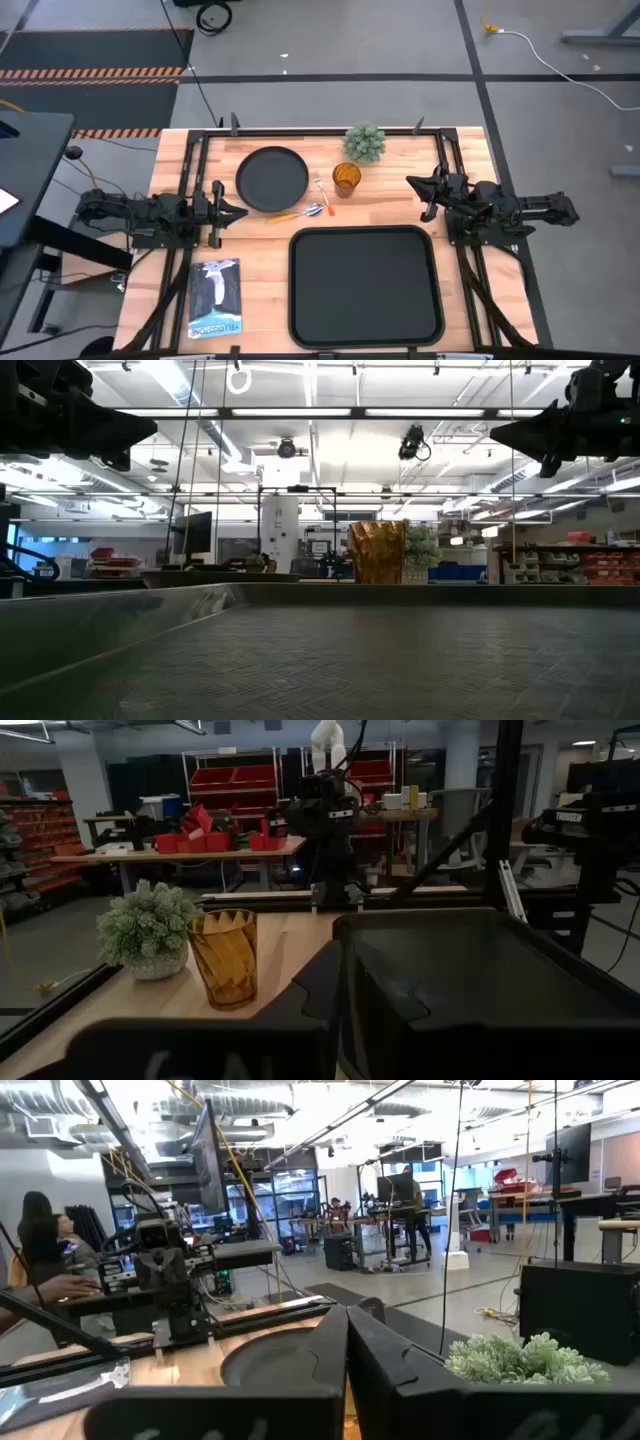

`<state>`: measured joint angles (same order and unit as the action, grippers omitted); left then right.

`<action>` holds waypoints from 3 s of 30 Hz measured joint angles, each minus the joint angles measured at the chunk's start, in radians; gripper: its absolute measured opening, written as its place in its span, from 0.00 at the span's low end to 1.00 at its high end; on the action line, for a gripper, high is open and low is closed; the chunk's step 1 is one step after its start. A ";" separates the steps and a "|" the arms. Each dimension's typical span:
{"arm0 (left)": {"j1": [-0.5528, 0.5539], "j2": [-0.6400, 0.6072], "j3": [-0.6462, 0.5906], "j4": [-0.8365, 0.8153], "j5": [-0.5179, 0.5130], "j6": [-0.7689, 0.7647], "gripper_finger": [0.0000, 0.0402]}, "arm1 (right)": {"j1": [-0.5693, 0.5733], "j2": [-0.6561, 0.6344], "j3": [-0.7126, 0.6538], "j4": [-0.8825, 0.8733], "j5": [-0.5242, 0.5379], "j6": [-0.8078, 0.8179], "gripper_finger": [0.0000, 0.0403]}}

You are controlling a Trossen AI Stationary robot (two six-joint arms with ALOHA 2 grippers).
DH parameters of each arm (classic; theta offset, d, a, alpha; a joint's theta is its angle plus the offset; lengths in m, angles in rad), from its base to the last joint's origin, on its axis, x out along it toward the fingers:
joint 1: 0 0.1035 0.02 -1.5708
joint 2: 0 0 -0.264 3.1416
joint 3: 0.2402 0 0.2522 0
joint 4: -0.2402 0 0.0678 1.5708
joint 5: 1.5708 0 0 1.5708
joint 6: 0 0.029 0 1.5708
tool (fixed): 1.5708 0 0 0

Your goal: Pick and place plate/cup/fork/spoon on tray

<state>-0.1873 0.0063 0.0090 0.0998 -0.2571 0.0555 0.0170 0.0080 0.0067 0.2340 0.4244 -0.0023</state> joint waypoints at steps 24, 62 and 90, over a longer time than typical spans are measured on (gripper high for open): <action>0.000 0.000 0.000 0.000 0.000 0.000 0.09 | 0.000 0.000 0.000 0.000 0.000 0.000 0.03; 0.000 0.000 0.000 0.055 0.000 -0.055 0.09 | 0.000 0.000 0.000 0.083 0.000 0.000 0.03; 0.000 0.000 0.000 0.271 -0.037 0.002 0.09 | -0.022 0.048 0.003 0.292 0.082 0.148 0.03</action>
<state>-0.1871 0.0063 0.0090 0.3710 -0.2942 0.0570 -0.0048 0.0562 0.0098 0.5262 0.5067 0.1459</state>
